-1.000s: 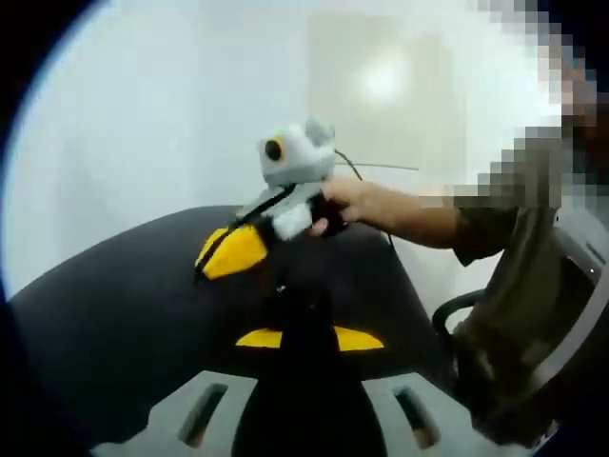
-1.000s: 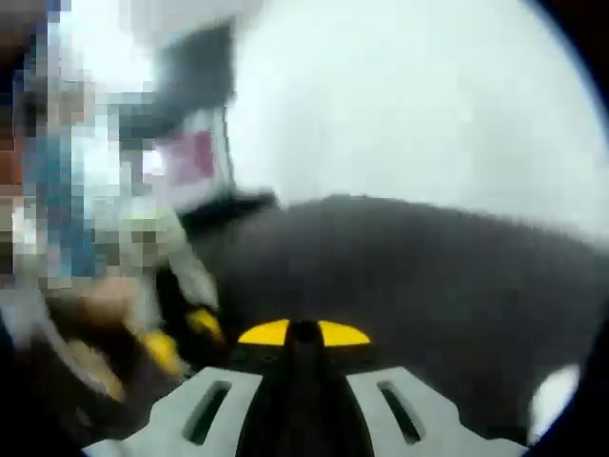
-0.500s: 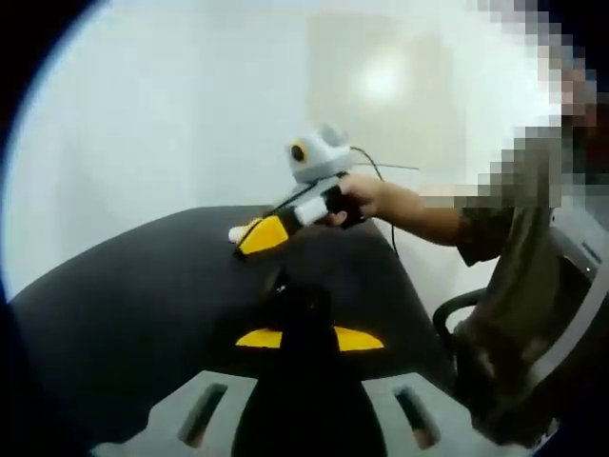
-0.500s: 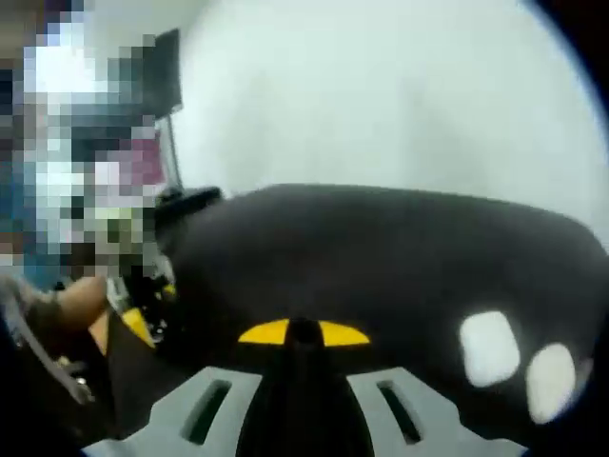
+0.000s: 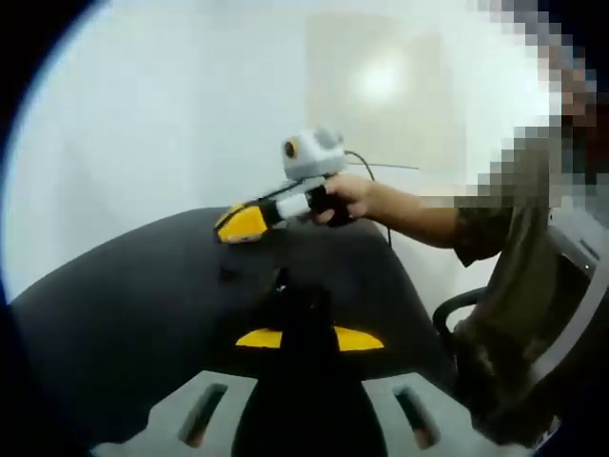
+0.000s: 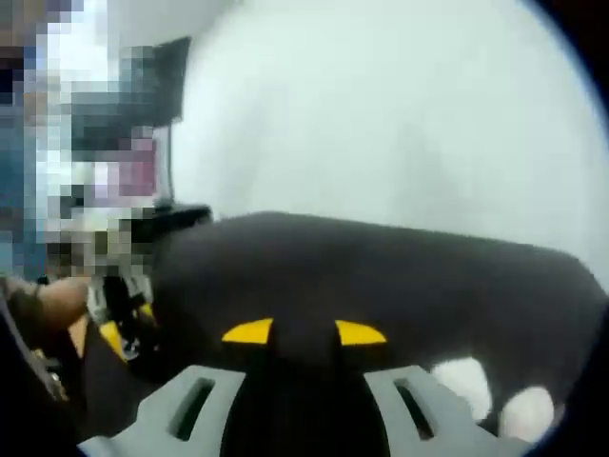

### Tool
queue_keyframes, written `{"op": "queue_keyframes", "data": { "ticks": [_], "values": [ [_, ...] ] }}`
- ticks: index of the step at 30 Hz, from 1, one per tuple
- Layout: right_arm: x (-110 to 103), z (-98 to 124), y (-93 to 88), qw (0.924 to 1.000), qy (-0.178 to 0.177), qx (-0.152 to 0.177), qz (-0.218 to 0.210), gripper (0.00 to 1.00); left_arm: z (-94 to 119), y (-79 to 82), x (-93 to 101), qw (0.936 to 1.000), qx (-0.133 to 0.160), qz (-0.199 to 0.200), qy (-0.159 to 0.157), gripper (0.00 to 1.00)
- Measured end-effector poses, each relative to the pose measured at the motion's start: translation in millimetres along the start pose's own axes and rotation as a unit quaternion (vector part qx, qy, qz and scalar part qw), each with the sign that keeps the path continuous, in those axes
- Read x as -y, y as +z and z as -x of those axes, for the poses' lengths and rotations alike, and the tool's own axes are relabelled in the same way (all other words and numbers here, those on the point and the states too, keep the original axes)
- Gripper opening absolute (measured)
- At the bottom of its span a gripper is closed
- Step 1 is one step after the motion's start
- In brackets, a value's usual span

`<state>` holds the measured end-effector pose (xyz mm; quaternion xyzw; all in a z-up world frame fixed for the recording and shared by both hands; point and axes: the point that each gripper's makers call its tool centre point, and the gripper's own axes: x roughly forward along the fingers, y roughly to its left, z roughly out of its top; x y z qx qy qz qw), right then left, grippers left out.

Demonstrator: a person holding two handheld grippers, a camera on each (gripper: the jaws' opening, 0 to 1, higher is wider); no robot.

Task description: Pick up three earphones and place each one into its charging case using tactile feedback, ensure that each earphone is properly inserted and securely positioned inside the case.

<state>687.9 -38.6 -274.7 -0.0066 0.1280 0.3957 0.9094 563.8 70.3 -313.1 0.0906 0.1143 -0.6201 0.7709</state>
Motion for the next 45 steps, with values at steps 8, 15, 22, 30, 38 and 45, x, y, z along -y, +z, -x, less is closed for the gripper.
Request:
{"op": "queue_keyframes", "data": {
  "ticks": [8, 15, 22, 30, 38, 45],
  "values": [
    [-14.2, -13.1, -29.4, 0.9913, 0.08, -0.014, -0.104, 0.25, 9.0, -1.2, -13.9, 1.0, 0.001, 0.002, -0.003, 0.15],
    [-51.3, 1.1, -34.0, 0.9884, 0.142, -0.042, -0.034, 0.24, 2.2, 1.3, -11.1, 1.0, 0.0, 0.002, -0.002, 0.15],
    [-73.5, 17.2, -41.6, 0.9793, 0.185, -0.071, 0.041, 0.23, -5.7, 1.3, 2.7, 1.0, -0.001, 0.003, -0.002, 0.15],
    [-27.2, -9.6, -44.4, 0.9917, 0.096, -0.079, 0.033, 0.31, -12.4, 2.2, 12.0, 1.0, -0.001, 0.004, -0.002, 0.15],
    [-66.3, 3.9, -47.9, 0.9813, 0.162, -0.082, 0.062, 0.28, -13.2, 2.2, 14.1, 1.0, 0.0, 0.004, -0.003, 0.15],
    [-111.2, 20.6, -64.5, 0.9529, 0.252, -0.102, 0.134, 0.27, -12.4, 1.6, 13.9, 1.0, 0.0, 0.003, -0.002, 0.15]
  ]
}}
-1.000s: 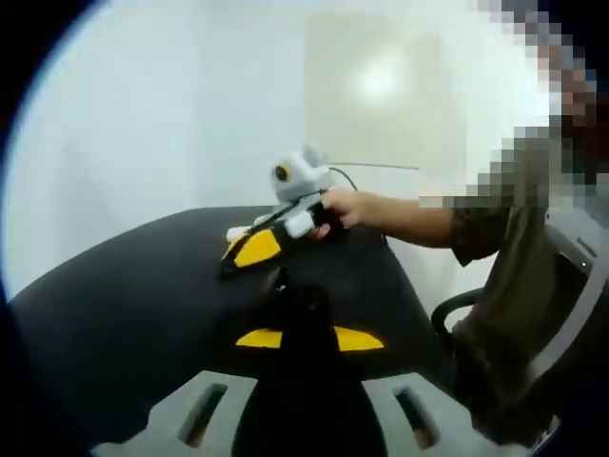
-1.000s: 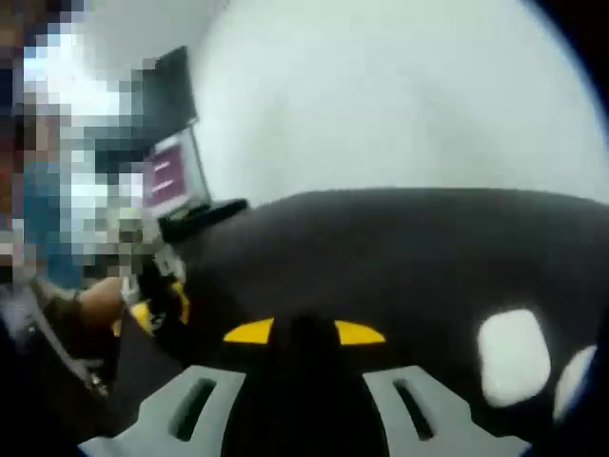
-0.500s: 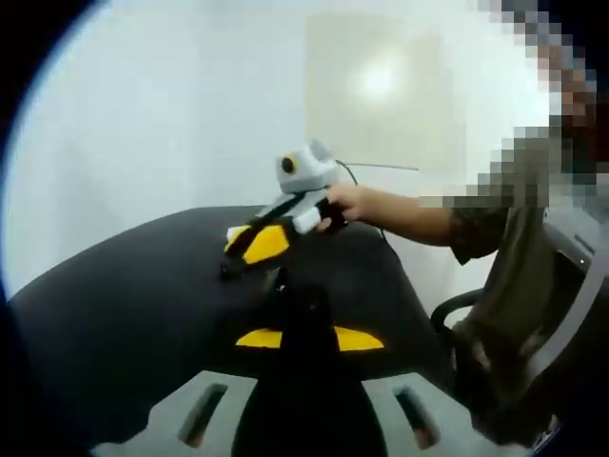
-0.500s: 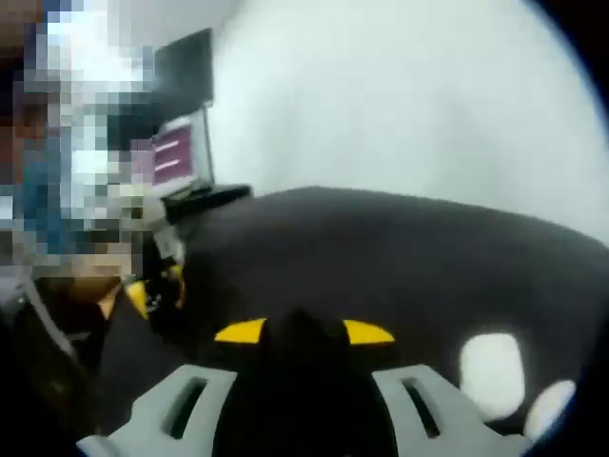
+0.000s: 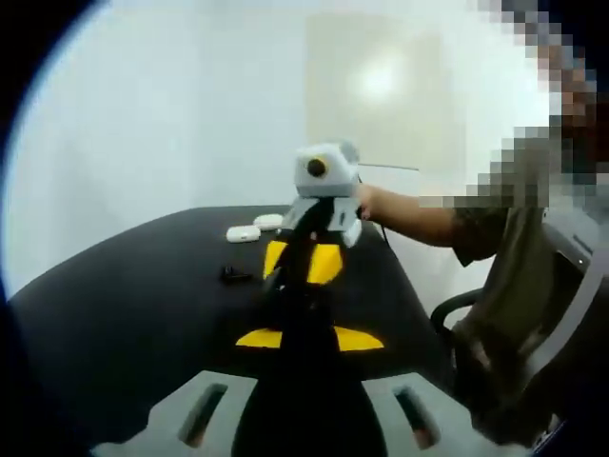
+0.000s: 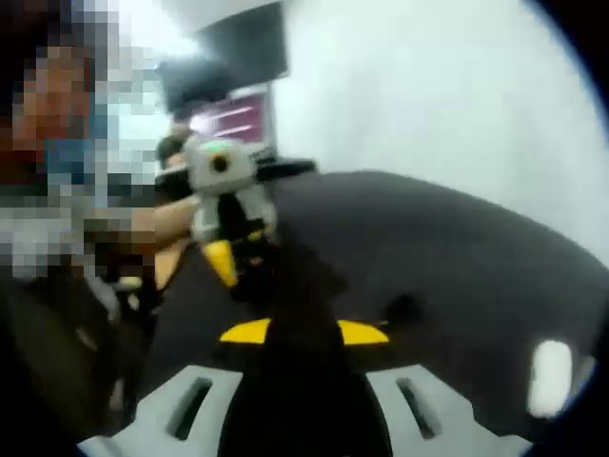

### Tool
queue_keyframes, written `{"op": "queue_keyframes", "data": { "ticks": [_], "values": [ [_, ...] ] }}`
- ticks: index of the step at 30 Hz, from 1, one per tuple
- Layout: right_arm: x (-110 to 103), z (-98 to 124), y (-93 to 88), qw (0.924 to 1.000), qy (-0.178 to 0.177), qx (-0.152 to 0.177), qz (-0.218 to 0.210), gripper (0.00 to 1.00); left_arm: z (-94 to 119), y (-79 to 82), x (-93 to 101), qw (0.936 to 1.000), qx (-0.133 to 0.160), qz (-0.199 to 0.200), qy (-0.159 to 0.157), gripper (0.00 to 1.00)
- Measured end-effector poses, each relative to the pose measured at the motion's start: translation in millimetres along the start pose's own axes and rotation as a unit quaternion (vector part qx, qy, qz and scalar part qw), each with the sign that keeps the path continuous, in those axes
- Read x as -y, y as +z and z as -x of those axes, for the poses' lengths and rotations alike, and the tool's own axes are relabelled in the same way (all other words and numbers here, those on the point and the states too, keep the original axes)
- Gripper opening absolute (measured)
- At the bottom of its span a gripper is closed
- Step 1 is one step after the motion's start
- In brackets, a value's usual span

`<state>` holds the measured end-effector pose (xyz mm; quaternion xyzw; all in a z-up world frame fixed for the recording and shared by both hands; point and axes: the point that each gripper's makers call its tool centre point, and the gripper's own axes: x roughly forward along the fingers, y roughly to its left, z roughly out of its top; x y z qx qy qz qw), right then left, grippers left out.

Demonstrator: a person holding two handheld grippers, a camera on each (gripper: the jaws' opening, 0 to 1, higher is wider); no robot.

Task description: Pick up three earphones and place each one into its charging case using tactile feedback, ensure that each earphone is properly inserted and securely positioned inside the case.

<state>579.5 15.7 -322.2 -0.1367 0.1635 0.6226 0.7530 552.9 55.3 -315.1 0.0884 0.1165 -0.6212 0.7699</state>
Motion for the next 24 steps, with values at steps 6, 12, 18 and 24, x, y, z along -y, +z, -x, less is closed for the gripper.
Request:
{"op": "queue_keyframes", "data": {
  "ticks": [6, 12, 18, 24],
  "values": [
    [59.3, 21.2, 27.9, 0.9853, -0.082, 0.083, -0.125, 0.2, 0.7, -0.3, -1.3, 1.0, 0.0, 0.001, 0.0, 0.15],
    [85.8, 16.2, 11.0, 0.9784, -0.127, 0.052, -0.155, 0.13, 1.4, -0.5, -3.1, 1.0, 0.0, 0.001, -0.001, 0.15],
    [62.7, 1.9, 24.0, 0.9884, -0.097, 0.049, -0.107, 0.14, 1.7, -0.6, -3.5, 1.0, 0.001, 0.001, -0.002, 0.15],
    [74.1, 8.9, 29.1, 0.9884, -0.119, 0.047, -0.081, 0.14, 1.9, -0.5, -3.8, 1.0, 0.001, 0.0, -0.002, 0.15]
  ]
}}
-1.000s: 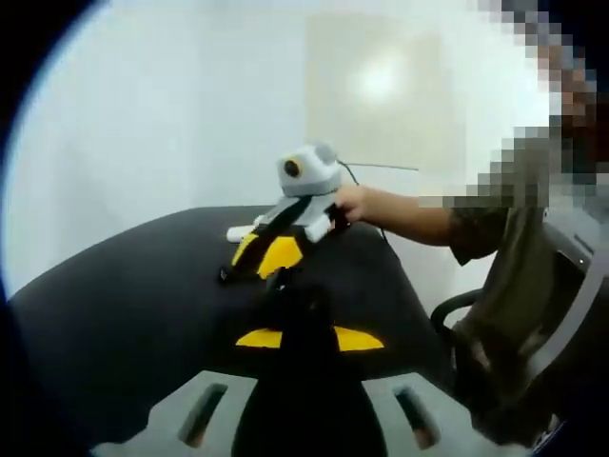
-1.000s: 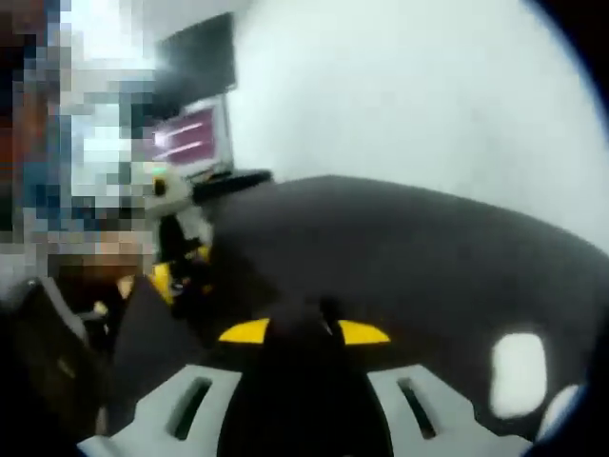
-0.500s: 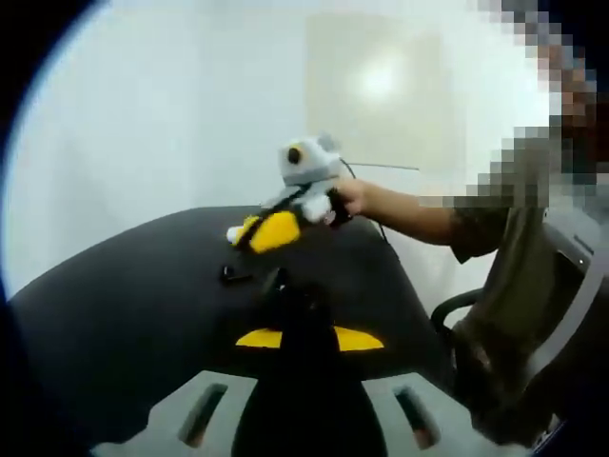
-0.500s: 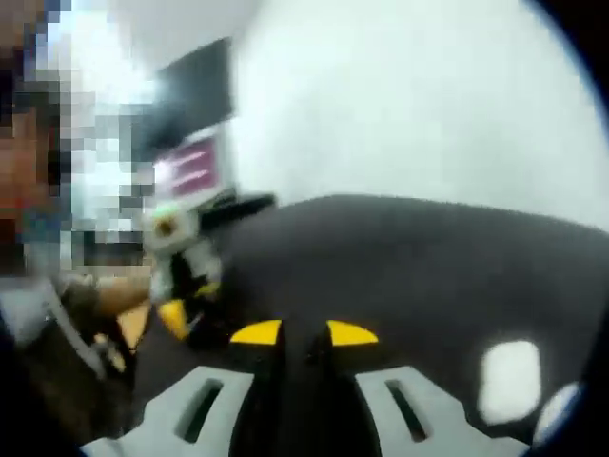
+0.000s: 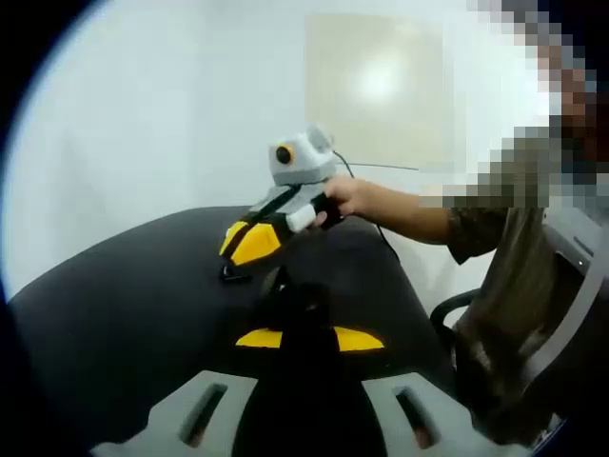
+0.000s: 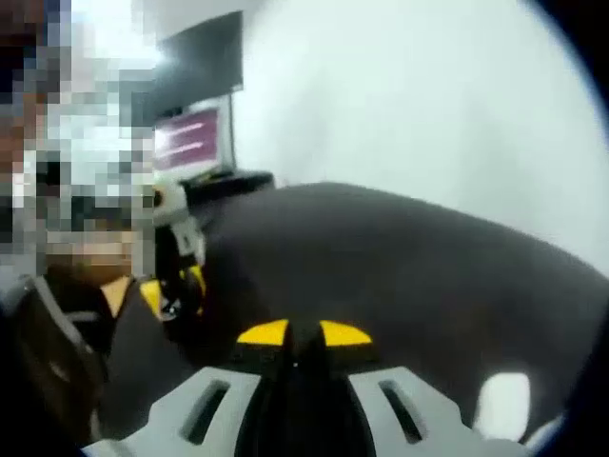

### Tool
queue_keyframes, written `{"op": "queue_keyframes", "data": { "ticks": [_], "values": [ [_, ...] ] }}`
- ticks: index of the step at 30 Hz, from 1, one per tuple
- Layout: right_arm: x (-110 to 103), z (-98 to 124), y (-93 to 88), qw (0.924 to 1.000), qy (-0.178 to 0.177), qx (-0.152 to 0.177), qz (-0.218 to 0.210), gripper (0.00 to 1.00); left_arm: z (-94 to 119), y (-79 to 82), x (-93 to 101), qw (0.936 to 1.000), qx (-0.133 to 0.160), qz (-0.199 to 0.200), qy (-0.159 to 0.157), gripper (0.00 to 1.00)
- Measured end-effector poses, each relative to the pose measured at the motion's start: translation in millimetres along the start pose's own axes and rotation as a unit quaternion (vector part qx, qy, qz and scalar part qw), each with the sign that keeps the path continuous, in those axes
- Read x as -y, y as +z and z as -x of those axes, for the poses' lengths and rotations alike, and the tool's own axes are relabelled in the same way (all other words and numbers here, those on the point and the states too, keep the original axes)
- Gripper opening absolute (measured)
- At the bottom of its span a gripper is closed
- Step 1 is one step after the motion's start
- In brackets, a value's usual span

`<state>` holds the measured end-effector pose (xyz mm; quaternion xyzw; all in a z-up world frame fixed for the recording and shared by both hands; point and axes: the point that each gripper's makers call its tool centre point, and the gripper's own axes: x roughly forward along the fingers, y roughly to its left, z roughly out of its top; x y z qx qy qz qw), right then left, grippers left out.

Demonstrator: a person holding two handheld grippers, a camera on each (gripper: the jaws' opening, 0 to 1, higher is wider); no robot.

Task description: Pick up three earphones and place each one into its charging case using tactile feedback, ensure that each earphone is properly inserted and securely positioned inside the case.

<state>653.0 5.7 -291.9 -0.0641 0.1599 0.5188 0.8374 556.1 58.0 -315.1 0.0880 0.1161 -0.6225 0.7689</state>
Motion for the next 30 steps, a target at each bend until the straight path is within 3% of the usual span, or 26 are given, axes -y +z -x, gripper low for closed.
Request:
{"op": "queue_keyframes", "data": {
  "ticks": [3, 6, 11, 14, 17, 20, 24, 27, 30],
  "values": [
    [4.5, -0.5, -7.9, 0.9998, -0.005, -0.018, -0.007, 0.15, 0.0, 0.0, 0.3, 1.0, 0.0, 0.0, 0.0, 0.15],
    [1.6, -2.7, -19.3, 0.9988, -0.008, -0.046, 0.014, 0.16, -0.1, 0.1, 0.5, 1.0, 0.0, 0.0, 0.0, 0.15],
    [-26.9, -2.1, -11.4, 0.9978, 0.037, -0.031, 0.046, 0.15, 0.1, 0.2, 0.3, 1.0, 0.0, -0.001, 0.0, 0.15],
    [-35.2, -2.7, -15.4, 0.9941, 0.046, -0.053, 0.082, 0.15, 0.2, 0.0, 1.0, 1.0, 0.0, -0.001, 0.001, 0.15],
    [-34.7, 3.6, -11.0, 0.9953, 0.048, -0.04, 0.074, 0.15, 0.3, -0.1, 0.9, 1.0, 0.0, -0.003, 0.002, 0.15],
    [-22.0, 8.8, -2.8, 0.9987, 0.03, -0.013, 0.039, 0.15, 0.3, 0.0, 0.6, 1.0, 0.0, -0.003, 0.002, 0.15],
    [-9.4, 4.4, -1.6, 0.9995, 0.018, -0.013, 0.024, 0.16, 0.2, 0.3, 0.0, 1.0, 0.0, -0.002, 0.001, 0.15],
    [-17.4, -8.2, -6.5, 0.9983, 0.041, -0.036, 0.024, 0.18, 0.1, 0.3, -0.2, 1.0, 0.0, -0.002, 0.001, 0.15],
    [-25.4, -16.7, -11.5, 0.9935, 0.062, -0.079, 0.053, 0.2, 0.2, 0.4, -0.4, 1.0, 0.0, -0.002, 0.001, 0.15]
  ]
}}
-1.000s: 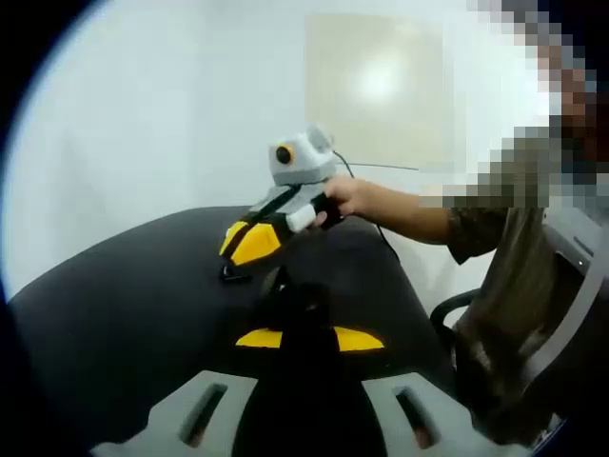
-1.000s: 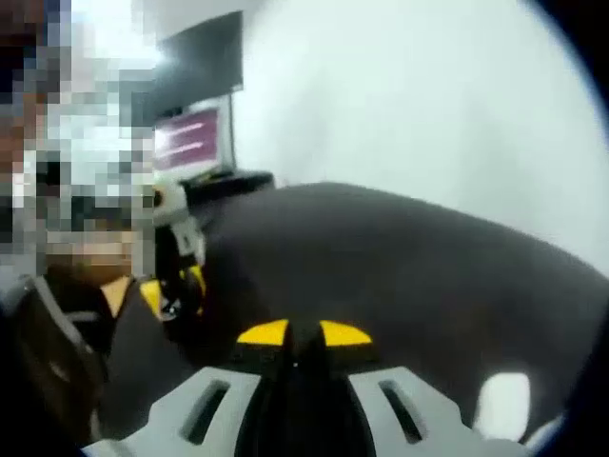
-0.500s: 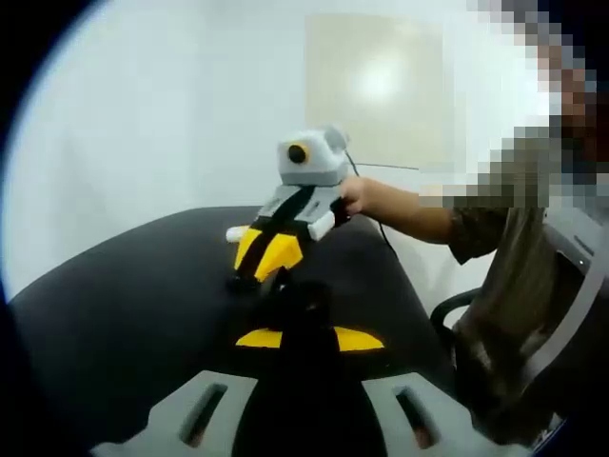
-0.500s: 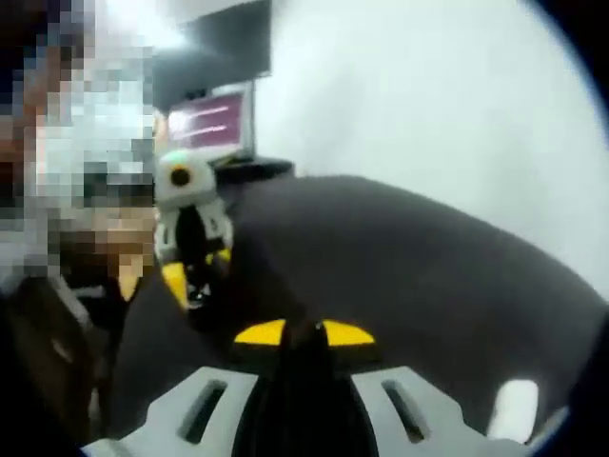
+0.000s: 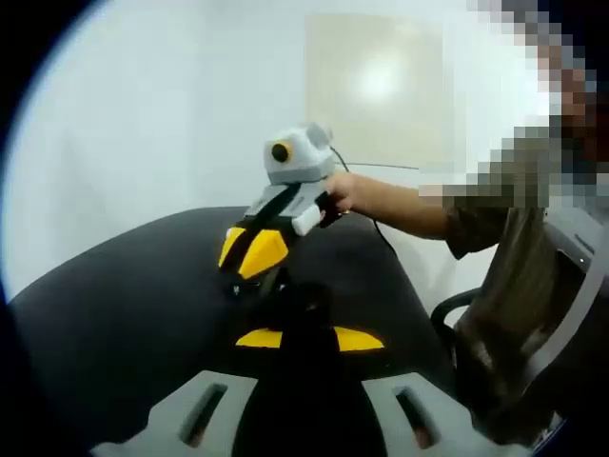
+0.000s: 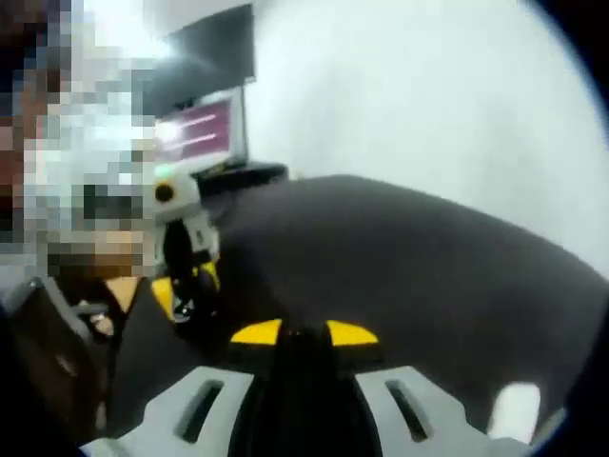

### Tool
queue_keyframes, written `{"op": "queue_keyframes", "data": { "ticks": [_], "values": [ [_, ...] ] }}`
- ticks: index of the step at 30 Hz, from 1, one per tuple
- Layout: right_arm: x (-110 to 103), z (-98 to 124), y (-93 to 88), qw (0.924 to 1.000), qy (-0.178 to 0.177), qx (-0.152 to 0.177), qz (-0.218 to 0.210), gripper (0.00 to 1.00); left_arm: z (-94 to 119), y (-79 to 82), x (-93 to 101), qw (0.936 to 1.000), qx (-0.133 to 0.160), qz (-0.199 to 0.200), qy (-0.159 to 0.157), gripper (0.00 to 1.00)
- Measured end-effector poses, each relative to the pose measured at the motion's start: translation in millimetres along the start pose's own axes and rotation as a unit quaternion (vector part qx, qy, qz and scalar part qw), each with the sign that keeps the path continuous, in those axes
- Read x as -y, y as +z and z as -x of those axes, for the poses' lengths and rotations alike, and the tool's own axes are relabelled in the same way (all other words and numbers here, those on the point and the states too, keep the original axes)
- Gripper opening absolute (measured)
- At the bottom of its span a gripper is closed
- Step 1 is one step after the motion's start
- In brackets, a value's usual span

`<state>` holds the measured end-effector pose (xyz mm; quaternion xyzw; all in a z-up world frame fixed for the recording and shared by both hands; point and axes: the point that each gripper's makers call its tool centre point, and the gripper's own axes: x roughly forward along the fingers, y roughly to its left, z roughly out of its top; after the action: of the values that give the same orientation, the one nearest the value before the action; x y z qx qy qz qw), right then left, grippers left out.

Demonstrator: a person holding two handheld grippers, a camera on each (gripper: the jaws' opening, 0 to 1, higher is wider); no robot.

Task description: Pick up three earphones and place each one into its charging case using tactile feedback, ensure that each earphone is properly inserted and securely positioned inside the case.

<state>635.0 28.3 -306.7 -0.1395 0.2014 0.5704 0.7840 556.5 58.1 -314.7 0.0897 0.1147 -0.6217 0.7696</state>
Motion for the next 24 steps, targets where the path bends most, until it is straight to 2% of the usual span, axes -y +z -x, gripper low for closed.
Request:
{"op": "queue_keyframes", "data": {
  "ticks": [2, 4, 6, 7, 8, 10, 13, 14, 15, 17, 19, 21, 23, 24],
  "values": [
    [1.0, -3.7, -0.7, 0.9993, -0.001, -0.032, 0.021, 0.2, 0.0, 0.0, 0.2, 1.0, 0.0, 0.0, 0.0, 0.15],
    [-0.9, -7.5, -3.1, 0.998, 0.007, -0.059, 0.02, 0.2, 0.1, 0.0, 0.0, 1.0, 0.001, 0.001, -0.002, 0.15],
    [-2.0, -12.5, -5.1, 0.9971, 0.009, -0.071, 0.024, 0.19, 0.1, -0.1, 0.5, 1.0, 0.001, 0.001, -0.002, 0.15],
    [-2.5, -13.9, -9.6, 0.9959, 0.008, -0.084, 0.032, 0.14, 0.1, -0.2, 0.6, 1.0, 0.001, 0.001, -0.002, 0.15],
    [-1.5, -14.5, -12.2, 0.9948, 0.003, -0.093, 0.042, 0.14, 0.1, -0.3, 0.6, 1.0, 0.001, 0.0, -0.002, 0.15],
    [-2.8, -12.2, -6.8, 0.9967, -0.004, -0.073, 0.034, 0.14, 0.1, -0.5, 1.3, 1.0, 0.001, 0.0, -0.002, 0.15],
    [-2.9, 0.7, 12.4, 0.9996, -0.024, -0.007, 0.015, 0.14, 0.0, -0.6, 1.4, 1.0, 0.001, 0.004, -0.002, 0.15],
    [-5.2, 7.2, 17.6, 0.9994, -0.03, 0.01, 0.018, 0.14, 0.0, -0.6, 1.4, 1.0, 0.001, 0.003, -0.002, 0.15],
    [-9.1, 14.2, 25.5, 0.9982, -0.035, 0.032, 0.037, 0.14, 0.0, -0.6, 1.2, 1.0, 0.0, 0.003, -0.002, 0.15],
    [-21.2, 28.2, 45.4, 0.9919, -0.043, 0.094, 0.074, 0.14, 0.0, -0.6, 0.8, 1.0, 0.0, 0.006, -0.001, 0.15],
    [-37.4, 36.5, 57.1, 0.9851, -0.043, 0.145, 0.082, 0.14, -0.2, -0.5, 0.6, 1.0, 0.0, 0.009, -0.001, 0.15],
    [-51.1, 37.6, 57.6, 0.98, -0.041, 0.162, 0.108, 0.14, -0.3, -0.6, 0.5, 0.9999, -0.001, 0.012, 0.0, 0.15],
    [-63.8, 37.0, 61.1, 0.9684, -0.055, 0.192, 0.149, 0.14, -0.4, -0.8, 0.7, 0.9999, -0.001, 0.013, 0.0, 0.15],
    [-70.6, 36.6, 65.1, 0.9595, -0.058, 0.218, 0.168, 0.14, -0.3, -0.9, 0.5, 0.9999, -0.001, 0.013, 0.0, 0.15]
  ]
}}
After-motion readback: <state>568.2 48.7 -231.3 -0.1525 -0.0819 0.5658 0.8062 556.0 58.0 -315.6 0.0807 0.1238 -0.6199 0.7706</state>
